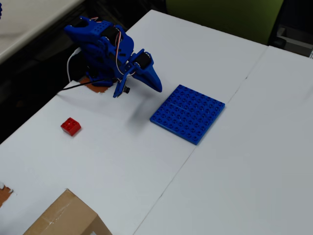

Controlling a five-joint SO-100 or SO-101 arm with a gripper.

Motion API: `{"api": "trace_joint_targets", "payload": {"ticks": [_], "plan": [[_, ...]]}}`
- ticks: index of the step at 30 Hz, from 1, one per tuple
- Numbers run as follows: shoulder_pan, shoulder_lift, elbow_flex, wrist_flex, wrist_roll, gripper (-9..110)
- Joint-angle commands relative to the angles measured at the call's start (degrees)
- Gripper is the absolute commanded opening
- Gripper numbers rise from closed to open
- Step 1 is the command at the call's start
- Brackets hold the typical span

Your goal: Pick up the 2x2 red block and go up the 8x8 blue block.

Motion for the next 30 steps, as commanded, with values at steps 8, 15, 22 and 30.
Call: {"api": "trace_joint_targets", "payload": {"ticks": [8,15,22,30], "plan": [[-0.3,0.4,0.4,0.1,-0.4,0],[-0.3,0.4,0.4,0.1,-0.4,0],[-0.3,0.4,0.4,0.1,-0.4,0],[1.2,0.4,0.4,-2.4,-1.6,0]]}}
